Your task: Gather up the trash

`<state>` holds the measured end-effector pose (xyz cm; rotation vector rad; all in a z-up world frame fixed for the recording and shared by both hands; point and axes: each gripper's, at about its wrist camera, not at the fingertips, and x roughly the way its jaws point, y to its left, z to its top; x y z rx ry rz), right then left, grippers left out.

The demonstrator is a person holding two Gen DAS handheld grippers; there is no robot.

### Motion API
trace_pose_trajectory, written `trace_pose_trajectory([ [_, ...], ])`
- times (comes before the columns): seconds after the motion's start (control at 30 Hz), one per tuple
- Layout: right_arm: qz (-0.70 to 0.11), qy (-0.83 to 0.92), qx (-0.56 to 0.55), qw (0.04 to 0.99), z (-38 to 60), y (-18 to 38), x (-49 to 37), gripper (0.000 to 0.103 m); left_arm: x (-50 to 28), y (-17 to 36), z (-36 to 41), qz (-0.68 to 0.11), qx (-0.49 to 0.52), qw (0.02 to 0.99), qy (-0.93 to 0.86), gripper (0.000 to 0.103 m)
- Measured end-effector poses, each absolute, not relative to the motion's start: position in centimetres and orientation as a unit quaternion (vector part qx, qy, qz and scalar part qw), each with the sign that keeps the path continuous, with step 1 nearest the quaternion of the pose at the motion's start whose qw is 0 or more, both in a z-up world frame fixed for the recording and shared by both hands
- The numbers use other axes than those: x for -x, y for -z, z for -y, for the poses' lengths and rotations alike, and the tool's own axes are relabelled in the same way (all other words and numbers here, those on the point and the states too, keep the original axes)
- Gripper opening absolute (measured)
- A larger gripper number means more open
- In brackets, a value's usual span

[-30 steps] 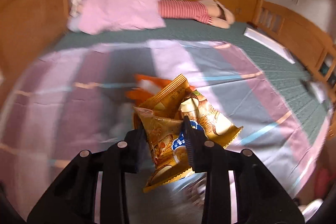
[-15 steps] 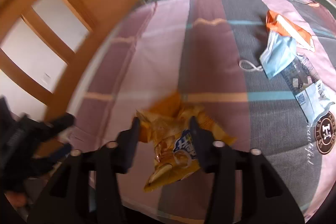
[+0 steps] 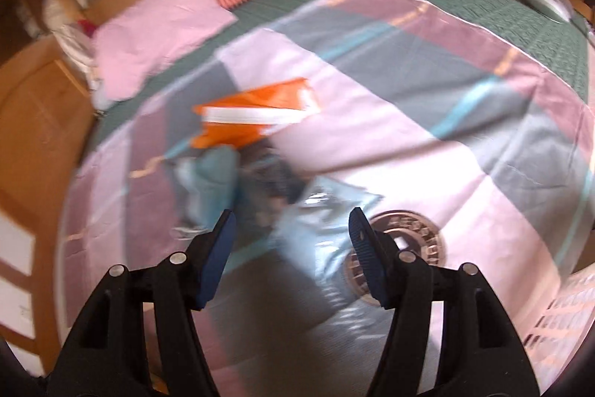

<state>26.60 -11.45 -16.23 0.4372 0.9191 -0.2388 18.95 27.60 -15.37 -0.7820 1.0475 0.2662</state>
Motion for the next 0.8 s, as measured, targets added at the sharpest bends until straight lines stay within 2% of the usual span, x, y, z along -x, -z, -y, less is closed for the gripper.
trace_pose_trajectory([
  [0.2, -0.509, 0.085, -0.115, 0.849, 10.1, 20.8, -30.7, 0.078, -19.5, 16.1, -26.2, -0.508, 0.353, 0.780, -0.096, 0.098],
  [0.27, -0.524, 0.068, -0.077, 0.845, 9.1, 21.7, -30.7, 0.077, -19.7, 16.4, -25.8, -0.515, 0.350, 0.777, -0.091, 0.098],
  [0.3, -0.527, 0.060, -0.070, 0.845, 8.8, 21.9, -30.6, 0.063, -19.7, 16.5, -25.7, -0.517, 0.349, 0.776, -0.090, 0.098],
  [0.33, -0.522, 0.062, -0.060, 0.849, 8.4, 21.8, -30.3, 0.053, -19.7, 16.6, -25.6, -0.518, 0.348, 0.776, -0.090, 0.098],
  [0.4, -0.522, 0.047, -0.058, 0.850, 7.9, 21.3, -29.8, 0.014, -19.8, 16.7, -25.3, -0.519, 0.348, 0.775, -0.090, 0.098],
  [0.43, -0.525, 0.041, -0.067, 0.848, 7.9, 21.2, -29.6, 0.008, -19.8, 16.7, -25.3, -0.520, 0.348, 0.775, -0.088, 0.098],
  [0.5, -0.524, 0.030, -0.093, 0.846, 7.9, 20.6, -28.7, 0.003, -19.8, 16.8, -25.1, -0.521, 0.346, 0.775, -0.087, 0.098],
  [0.67, -0.498, 0.024, -0.179, 0.848, 8.4, 17.4, -26.1, 0.004, -19.9, 17.4, -24.9, -0.530, 0.356, 0.766, -0.082, 0.098],
  [0.73, -0.462, 0.049, -0.148, 0.873, 8.1, 15.8, -26.1, 0.019, -19.8, 17.5, -25.0, -0.532, 0.359, 0.763, -0.080, 0.098],
  [0.77, -0.449, 0.062, -0.124, 0.883, 7.7, 15.3, -26.6, 0.056, -19.8, 17.6, -25.0, -0.533, 0.360, 0.762, -0.079, 0.098],
  [0.8, -0.437, 0.076, -0.095, 0.891, 7.2, 15.1, -27.2, 0.087, -19.7, 17.7, -25.0, -0.533, 0.360, 0.761, -0.079, 0.098],
])
